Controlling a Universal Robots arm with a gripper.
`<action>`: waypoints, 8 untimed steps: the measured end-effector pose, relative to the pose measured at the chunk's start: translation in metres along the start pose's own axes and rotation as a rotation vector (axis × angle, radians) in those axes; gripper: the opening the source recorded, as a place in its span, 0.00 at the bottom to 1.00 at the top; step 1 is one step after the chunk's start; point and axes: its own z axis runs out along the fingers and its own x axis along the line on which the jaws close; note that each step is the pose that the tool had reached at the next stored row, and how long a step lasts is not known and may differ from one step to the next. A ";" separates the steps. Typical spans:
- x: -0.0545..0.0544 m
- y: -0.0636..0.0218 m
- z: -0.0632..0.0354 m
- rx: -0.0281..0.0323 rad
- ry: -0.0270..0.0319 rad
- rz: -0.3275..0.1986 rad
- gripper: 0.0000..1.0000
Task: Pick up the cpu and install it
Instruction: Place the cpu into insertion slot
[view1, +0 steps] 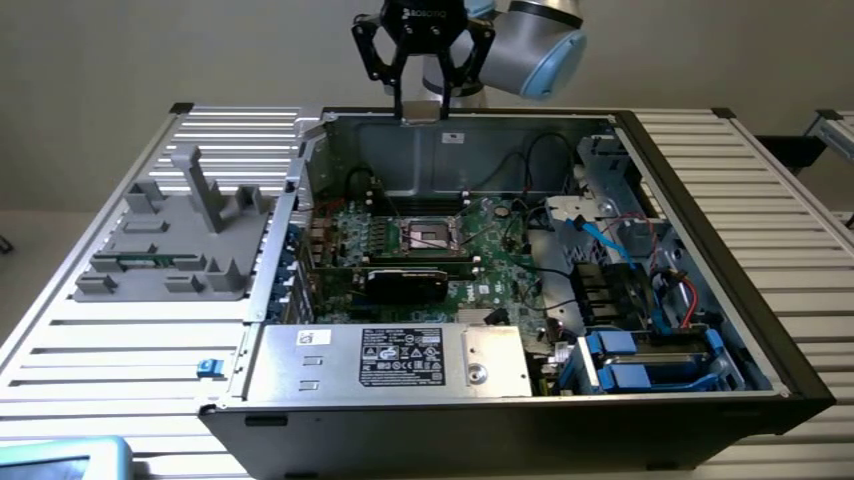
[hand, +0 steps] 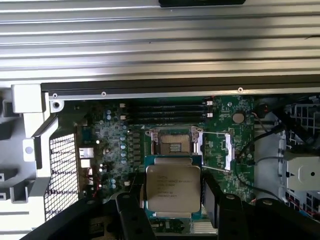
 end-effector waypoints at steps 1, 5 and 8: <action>0.000 0.0000 0.0001 0.0000 -0.0002 0.016 0.55; 0.000 0.0000 0.0004 0.0000 -0.0010 0.081 0.55; 0.000 0.0000 0.0006 0.0001 -0.0015 0.132 0.55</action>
